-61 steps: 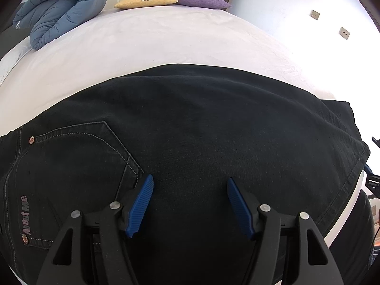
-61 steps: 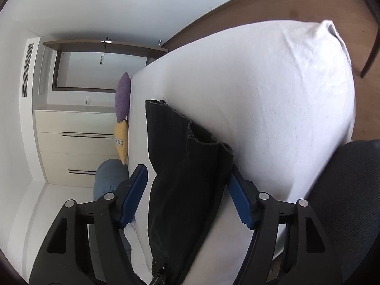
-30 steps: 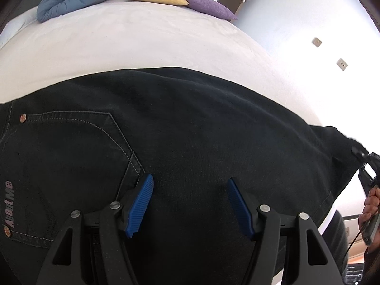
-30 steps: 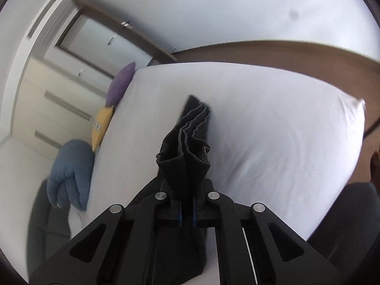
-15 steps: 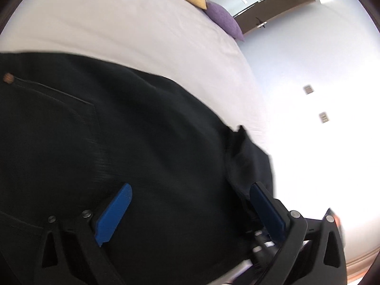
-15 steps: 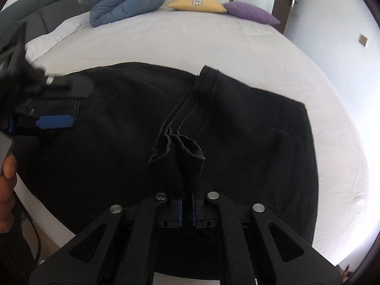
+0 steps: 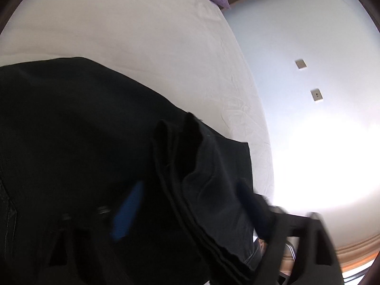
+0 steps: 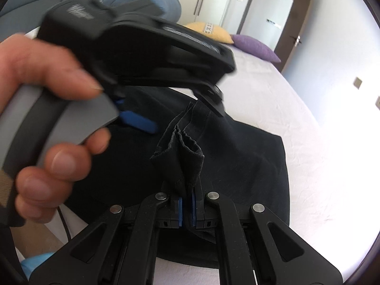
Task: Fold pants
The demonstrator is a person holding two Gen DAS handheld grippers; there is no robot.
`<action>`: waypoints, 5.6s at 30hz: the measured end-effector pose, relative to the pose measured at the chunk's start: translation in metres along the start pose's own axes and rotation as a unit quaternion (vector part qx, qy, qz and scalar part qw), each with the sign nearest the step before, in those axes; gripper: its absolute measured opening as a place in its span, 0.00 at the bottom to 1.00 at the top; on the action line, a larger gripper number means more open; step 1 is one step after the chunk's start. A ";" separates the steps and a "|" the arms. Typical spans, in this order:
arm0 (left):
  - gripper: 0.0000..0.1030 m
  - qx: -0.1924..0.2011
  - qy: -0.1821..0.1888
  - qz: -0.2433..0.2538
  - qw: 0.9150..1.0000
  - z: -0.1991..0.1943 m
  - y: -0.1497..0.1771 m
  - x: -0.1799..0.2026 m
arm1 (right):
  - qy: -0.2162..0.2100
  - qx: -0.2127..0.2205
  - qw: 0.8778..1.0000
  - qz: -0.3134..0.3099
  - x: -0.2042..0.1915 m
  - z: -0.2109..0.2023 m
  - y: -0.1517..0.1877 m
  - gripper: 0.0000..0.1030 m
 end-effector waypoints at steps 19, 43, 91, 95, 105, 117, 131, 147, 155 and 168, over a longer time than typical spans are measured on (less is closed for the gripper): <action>0.09 -0.034 -0.094 0.107 0.989 -0.041 -0.008 -0.036 | -0.028 0.012 0.991 -0.130 -0.080 -0.037 0.009 0.04; 0.75 -0.011 -0.357 0.224 0.907 -0.059 -0.002 -0.027 | -0.178 -0.101 0.975 -0.080 -0.112 -0.030 0.041 0.62; 0.48 -0.027 -0.363 0.241 0.900 -0.024 0.076 -0.016 | -0.414 -0.238 0.840 0.258 0.157 0.045 0.061 0.25; 0.51 -0.021 -0.360 0.235 0.902 -0.025 0.080 -0.023 | -0.416 -0.238 0.839 0.258 0.153 0.030 0.072 0.25; 0.52 0.016 -0.361 0.242 0.900 -0.031 0.092 -0.024 | -0.344 -0.263 0.880 0.193 0.134 0.003 0.084 0.25; 0.53 0.051 -0.323 0.218 0.920 -0.044 0.109 -0.032 | -0.413 -0.210 0.840 0.281 0.089 0.019 0.008 0.27; 0.53 0.078 -0.300 0.210 0.927 -0.050 0.118 -0.035 | -0.414 -0.209 0.840 0.282 0.044 0.062 -0.072 0.27; 0.54 0.095 -0.274 0.179 0.940 -0.066 0.112 -0.038 | -0.322 -0.147 0.812 0.465 0.155 0.134 -0.087 0.60; 0.86 0.255 -0.235 0.022 0.937 -0.191 0.133 -0.048 | -0.426 -0.199 0.791 0.390 0.043 0.093 -0.067 0.88; 0.88 0.349 -0.157 -0.260 0.887 -0.267 0.210 -0.179 | -0.462 -0.217 0.763 0.397 0.011 0.076 -0.078 0.74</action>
Point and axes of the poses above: each gripper's, at about its wrist camera, not at the fingertips, and z roughly the way its jaws point, x to its right, y to its underside, the point moved 5 cm from there along z, roughly the way its jaws point, and after that the axes turned 13 degrees about z, right-handed, at the moved point
